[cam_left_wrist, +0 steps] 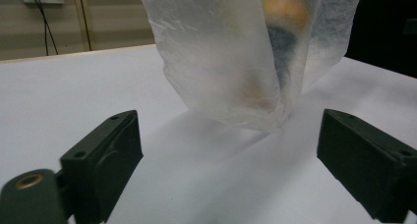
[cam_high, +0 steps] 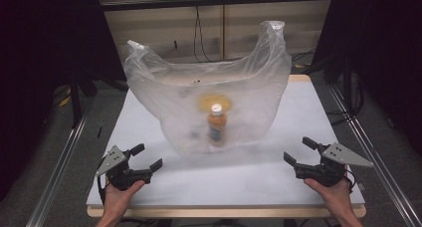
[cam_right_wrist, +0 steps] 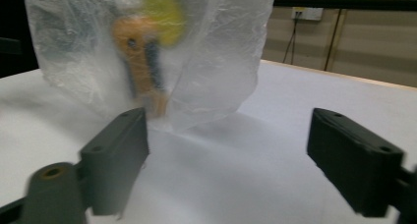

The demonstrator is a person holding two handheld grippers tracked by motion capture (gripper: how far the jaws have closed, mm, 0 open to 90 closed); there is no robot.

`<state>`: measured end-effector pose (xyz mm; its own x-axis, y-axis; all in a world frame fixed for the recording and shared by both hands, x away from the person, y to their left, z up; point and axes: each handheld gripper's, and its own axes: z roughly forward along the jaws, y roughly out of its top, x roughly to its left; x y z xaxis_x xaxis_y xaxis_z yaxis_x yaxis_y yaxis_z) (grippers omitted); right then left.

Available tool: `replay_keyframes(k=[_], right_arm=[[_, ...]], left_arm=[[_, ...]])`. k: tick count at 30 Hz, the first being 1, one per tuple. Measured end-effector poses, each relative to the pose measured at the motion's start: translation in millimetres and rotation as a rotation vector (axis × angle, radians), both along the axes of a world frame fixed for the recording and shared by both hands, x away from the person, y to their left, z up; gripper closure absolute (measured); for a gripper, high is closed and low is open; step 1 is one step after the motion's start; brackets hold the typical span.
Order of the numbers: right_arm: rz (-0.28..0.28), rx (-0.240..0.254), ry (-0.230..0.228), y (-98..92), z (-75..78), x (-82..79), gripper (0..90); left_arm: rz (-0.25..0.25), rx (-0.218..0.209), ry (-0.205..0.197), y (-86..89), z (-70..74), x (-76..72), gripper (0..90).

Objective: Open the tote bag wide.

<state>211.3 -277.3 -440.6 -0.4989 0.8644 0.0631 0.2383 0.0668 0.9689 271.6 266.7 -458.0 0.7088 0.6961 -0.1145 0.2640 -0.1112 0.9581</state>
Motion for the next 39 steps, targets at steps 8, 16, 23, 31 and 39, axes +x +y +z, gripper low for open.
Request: replay_keyframes(k=[8,16,23,31,39], right_arm=[[0.014,-0.001,0.019,0.1,0.2,2.0,17.4],[0.112,0.037,0.062,-1.6,1.1,6.7,36.4],[0.156,0.048,0.055,5.0,6.0,11.0,48.0],[0.249,0.04,0.079,12.4,12.5,14.5,65.2],[0.348,0.033,0.114,30.0,26.2,23.6,84.4]], left_arm=[[-0.045,0.025,0.026,-4.0,1.5,0.0,18.7],[-0.096,-0.01,0.029,-3.8,8.8,0.4,31.3],[-0.156,-0.026,0.026,-11.6,18.3,-3.4,41.9],[-0.219,-0.05,0.053,-18.8,25.0,-5.4,65.8],[-0.339,-0.006,0.064,-35.9,35.6,-4.3,74.4]])
